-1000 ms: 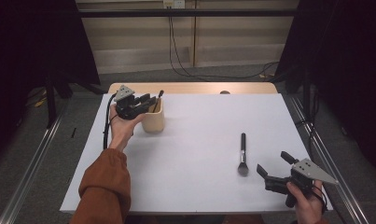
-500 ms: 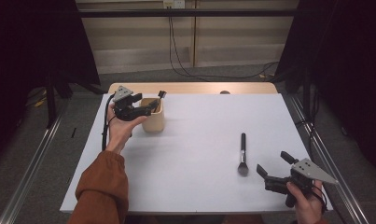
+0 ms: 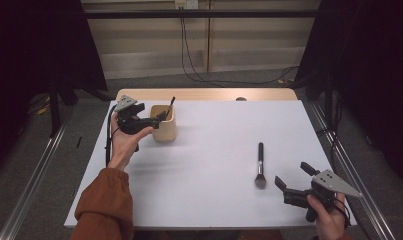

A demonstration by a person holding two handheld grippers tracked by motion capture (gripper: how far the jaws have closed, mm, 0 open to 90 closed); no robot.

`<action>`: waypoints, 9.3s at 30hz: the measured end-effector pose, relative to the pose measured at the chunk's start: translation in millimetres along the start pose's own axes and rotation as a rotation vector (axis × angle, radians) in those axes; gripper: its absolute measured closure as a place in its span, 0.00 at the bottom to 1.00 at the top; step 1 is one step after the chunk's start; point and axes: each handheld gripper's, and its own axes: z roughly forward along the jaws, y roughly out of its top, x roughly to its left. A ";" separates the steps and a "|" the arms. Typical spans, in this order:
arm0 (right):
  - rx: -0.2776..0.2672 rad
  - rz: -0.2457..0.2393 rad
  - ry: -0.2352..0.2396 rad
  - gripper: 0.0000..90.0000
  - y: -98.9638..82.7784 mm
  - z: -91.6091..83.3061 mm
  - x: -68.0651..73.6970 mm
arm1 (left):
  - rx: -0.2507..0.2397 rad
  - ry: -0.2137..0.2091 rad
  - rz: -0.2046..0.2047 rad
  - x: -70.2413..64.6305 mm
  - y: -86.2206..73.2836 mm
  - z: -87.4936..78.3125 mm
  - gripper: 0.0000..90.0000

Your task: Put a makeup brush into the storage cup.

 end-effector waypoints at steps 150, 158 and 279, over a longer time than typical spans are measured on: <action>0.245 0.028 0.022 0.02 48.4 85.8 -9.1 | -0.063 0.091 0.074 -36.5 -96.6 -175.7 0.05; 0.393 0.021 0.017 0.04 58.1 102.4 -19.9 | -0.055 0.100 0.064 -34.6 -97.1 -175.1 0.04; 1.213 0.030 -0.005 0.80 55.4 174.9 -3.0 | -0.033 0.066 0.080 -37.1 -97.7 -168.8 0.05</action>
